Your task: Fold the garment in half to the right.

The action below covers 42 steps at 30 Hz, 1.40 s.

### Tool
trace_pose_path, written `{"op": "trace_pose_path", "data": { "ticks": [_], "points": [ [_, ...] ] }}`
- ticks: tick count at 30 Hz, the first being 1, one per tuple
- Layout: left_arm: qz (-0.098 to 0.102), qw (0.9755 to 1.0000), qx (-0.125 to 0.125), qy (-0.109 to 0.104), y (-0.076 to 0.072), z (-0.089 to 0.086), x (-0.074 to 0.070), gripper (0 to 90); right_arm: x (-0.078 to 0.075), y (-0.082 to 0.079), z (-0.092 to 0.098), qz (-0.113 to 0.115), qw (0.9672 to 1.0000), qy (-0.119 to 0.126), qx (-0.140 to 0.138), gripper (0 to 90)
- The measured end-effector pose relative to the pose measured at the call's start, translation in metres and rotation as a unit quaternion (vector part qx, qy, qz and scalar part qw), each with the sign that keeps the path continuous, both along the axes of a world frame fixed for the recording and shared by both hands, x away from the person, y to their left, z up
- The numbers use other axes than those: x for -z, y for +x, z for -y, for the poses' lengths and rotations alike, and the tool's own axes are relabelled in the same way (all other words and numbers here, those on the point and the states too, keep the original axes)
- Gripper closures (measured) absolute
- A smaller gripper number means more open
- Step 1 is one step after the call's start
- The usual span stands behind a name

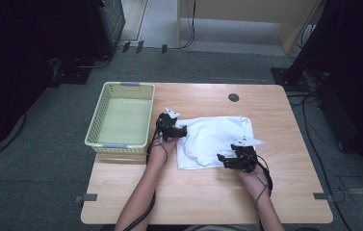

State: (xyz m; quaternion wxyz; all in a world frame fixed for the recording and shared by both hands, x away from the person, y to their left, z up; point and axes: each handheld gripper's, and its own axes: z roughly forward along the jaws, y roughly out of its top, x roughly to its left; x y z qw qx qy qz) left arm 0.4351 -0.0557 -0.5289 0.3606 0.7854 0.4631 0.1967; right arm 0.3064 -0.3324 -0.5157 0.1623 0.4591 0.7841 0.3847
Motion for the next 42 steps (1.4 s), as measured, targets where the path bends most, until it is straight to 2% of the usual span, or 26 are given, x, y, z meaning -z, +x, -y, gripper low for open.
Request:
{"op": "trace_pose_path", "data": {
  "ticks": [8, 13, 20, 24, 42],
  "points": [
    [0.001, 1.0000, -0.001, -0.002, 0.000, 0.000, 0.000, 20.8, 0.001, -0.002, -0.010, 0.001, 1.0000, 0.006, -0.002, 25.0],
    [0.001, 1.0000, -0.001, -0.002, 0.000, 0.000, 0.000, 20.8, 0.003, -0.001, -0.012, 0.006, 1.0000, -0.005, 0.006, 25.0],
    [0.000, 1.0000, -0.001, -0.002, 0.000, 0.000, 0.000, 20.8, 0.003, -0.002, -0.018, 0.012, 0.9998, -0.007, 0.011, 25.0],
    [0.000, 1.0000, 0.000, -0.002, 0.000, 0.000, 0.000, 20.8, 0.003, -0.003, -0.022, 0.012, 0.9999, 0.002, 0.008, 25.0],
    [0.000, 1.0000, -0.002, -0.003, 0.000, 0.000, 0.000, 20.6, 0.000, -0.004, -0.036, 0.016, 0.9998, 0.007, -0.006, 25.1]
  ]
}}
